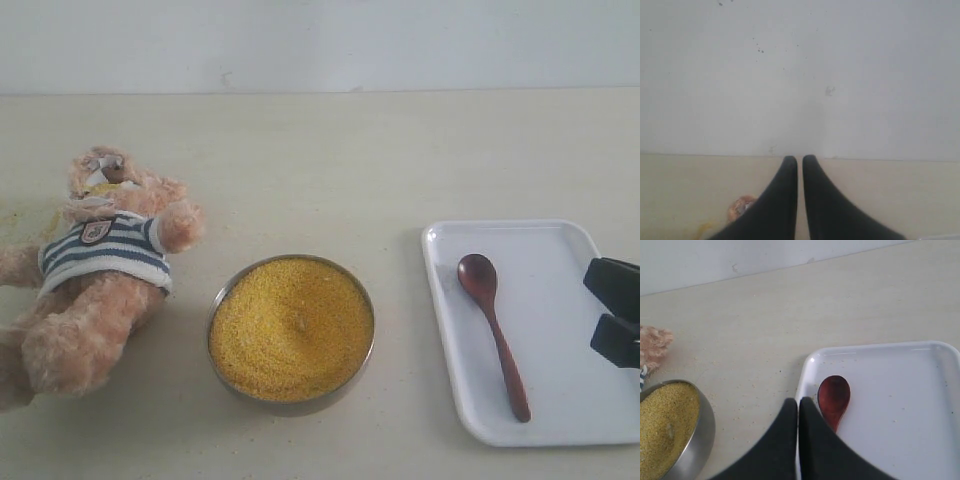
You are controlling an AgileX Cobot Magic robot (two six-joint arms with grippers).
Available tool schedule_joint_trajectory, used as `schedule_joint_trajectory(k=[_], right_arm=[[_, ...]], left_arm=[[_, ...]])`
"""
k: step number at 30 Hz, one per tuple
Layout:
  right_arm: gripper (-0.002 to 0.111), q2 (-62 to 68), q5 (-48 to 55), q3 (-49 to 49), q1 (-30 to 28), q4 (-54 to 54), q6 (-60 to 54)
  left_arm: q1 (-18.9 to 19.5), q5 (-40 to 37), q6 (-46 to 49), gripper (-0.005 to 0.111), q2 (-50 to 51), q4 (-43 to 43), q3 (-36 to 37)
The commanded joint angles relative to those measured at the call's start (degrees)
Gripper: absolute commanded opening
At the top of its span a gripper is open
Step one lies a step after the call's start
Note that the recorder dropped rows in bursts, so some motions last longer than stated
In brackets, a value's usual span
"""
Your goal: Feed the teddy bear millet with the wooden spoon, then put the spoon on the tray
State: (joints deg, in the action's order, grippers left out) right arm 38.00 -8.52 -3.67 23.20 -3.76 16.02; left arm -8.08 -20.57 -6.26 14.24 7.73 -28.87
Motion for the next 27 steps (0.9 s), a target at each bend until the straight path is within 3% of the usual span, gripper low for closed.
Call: schedule_joint_trajectory(k=[1, 7, 10, 17, 21, 27], right_arm=[[0.000, -0.2, -0.4, 0.3, -0.4, 0.1, 0.0], [0.000, -0.2, -0.4, 0.3, -0.4, 0.1, 0.0], [0.000, -0.2, -0.4, 0.3, -0.4, 0.1, 0.0], [0.000, -0.2, -0.4, 0.3, -0.4, 0.1, 0.0], [0.000, -0.2, -0.3, 0.3, -0.4, 0.1, 0.0], [0.000, -0.2, -0.2, 0.3, -0.4, 0.1, 0.0]], left_arm=[[0.2, 0.2, 0.3, 0.006, -0.8, 0.4, 0.3], [0.2, 0.1, 4.7, 0.006, -0.9, -3.0, 0.4], [3.6, 0.0, 5.9, 0.006, -2.1, -4.5, 2.2], [13.2, 0.1, 5.9, 0.006, -8.6, -4.9, 15.2], [15.3, 0.3, 5.9, 0.006, -13.0, -5.2, 21.9], [15.8, 6.8, 5.7, 0.006, -14.2, -3.6, 28.9]])
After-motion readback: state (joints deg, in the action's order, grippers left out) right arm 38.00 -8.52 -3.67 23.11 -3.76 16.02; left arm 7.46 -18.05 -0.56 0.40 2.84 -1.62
